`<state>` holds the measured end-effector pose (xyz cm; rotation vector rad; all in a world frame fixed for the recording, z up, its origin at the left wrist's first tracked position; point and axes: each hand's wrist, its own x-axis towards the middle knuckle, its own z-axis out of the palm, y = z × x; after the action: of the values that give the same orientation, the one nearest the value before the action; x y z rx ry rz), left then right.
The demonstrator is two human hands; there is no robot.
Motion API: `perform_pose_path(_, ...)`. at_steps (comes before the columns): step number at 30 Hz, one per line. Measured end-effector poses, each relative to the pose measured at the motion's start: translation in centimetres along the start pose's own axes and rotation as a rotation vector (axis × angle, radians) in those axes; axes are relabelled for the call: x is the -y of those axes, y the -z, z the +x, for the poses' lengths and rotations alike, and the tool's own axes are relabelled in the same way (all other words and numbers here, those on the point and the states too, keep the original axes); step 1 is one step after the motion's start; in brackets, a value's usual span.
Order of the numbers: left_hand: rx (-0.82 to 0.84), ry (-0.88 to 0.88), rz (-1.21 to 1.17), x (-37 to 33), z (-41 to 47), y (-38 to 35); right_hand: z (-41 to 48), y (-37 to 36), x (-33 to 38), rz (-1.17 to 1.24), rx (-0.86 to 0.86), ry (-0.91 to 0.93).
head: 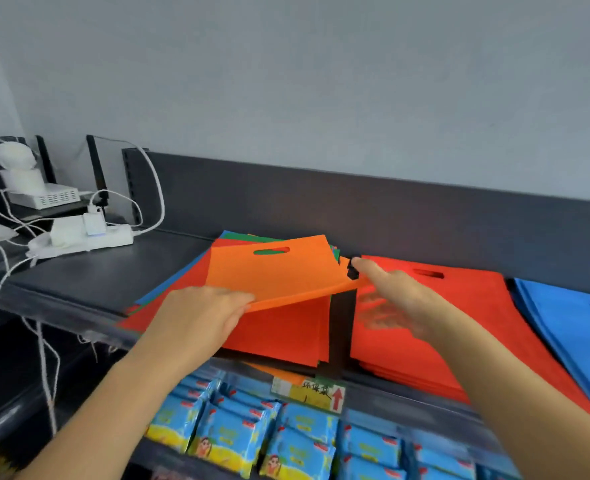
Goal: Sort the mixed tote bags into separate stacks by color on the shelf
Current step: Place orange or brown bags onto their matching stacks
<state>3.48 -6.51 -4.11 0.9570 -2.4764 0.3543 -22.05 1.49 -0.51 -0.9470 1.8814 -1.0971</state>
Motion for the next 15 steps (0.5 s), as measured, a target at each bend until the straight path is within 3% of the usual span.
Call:
perform_pose_path(2, 0.008, -0.093, -0.054, -1.1, 0.1, 0.0, 0.0, 0.1, -1.4, 0.035, 0.027, -0.019)
perform_pose_path(5, 0.136, -0.112, -0.134, -2.5, 0.4, -0.8, 0.5, 0.6, -3.6, -0.073, -0.209, 0.131)
perform_pose_path(9, 0.049, -0.165, -0.243, -3.7, 1.1, -1.5, -0.6, 2.3, -5.0, -0.132, -0.397, 0.272)
perform_pose_path(15, -0.083, -0.288, -0.181, -8.0, 3.4, -2.9, -3.4, 7.5, -7.0, -0.176, -0.562, 0.332)
